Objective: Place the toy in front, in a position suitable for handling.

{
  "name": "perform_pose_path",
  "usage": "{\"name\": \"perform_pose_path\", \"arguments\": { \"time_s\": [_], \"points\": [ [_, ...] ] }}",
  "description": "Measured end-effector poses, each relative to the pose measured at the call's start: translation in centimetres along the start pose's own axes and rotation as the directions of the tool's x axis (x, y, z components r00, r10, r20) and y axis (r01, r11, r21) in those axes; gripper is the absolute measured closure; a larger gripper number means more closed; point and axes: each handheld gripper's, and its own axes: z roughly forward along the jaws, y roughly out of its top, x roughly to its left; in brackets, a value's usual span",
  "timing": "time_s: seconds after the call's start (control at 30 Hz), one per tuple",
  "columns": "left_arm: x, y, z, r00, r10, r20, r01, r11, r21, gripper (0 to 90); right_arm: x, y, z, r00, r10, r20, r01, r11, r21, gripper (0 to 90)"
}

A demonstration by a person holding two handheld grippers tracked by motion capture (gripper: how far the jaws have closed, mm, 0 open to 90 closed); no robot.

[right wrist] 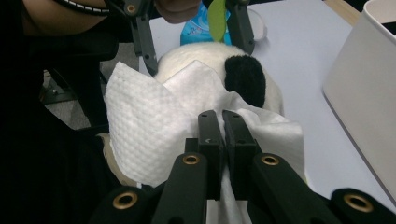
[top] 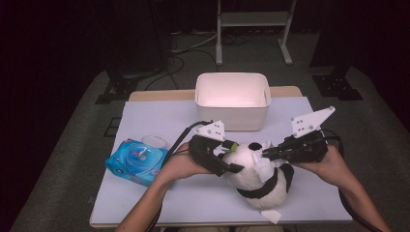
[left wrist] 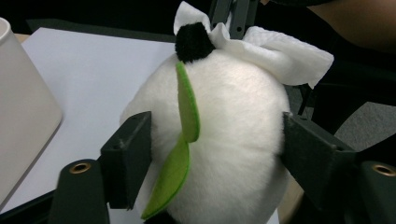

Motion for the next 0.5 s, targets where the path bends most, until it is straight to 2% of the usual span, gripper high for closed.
{"name": "perform_pose_path", "arguments": {
  "time_s": [0.07,0.2,0.3,0.37,0.5],
  "points": [
    [0.0,-0.1,0.0,0.9999,-0.015,-0.006,0.015,0.9999,0.000,21.6,0.1,-0.1,-0.2,0.9999,-0.003,0.013,0.003,1.000,0.009,86.5],
    [0.2,-1.0,0.4,0.9993,-0.032,0.017,0.033,0.9995,-0.004,19.8,0.2,-0.8,-1.0,0.9997,0.003,0.025,-0.003,1.000,0.011,86.5],
    [0.4,-1.3,1.2,0.9988,-0.042,0.025,0.042,0.9991,0.003,19.5,0.2,-1.6,-1.6,0.9986,0.029,0.043,-0.029,1.000,0.003,86.4],
    [0.3,-1.3,1.4,0.9993,-0.029,0.025,0.029,0.9995,-0.010,26.2,0.1,-2.0,-1.8,0.9984,0.043,0.038,-0.042,0.999,-0.010,86.5],
    [0.3,-1.2,0.9,0.9995,-0.030,0.012,0.031,0.9983,-0.049,39.0,0.1,-2.0,-2.0,0.9983,0.045,0.037,-0.044,0.999,-0.031,86.5]
  ]
}}
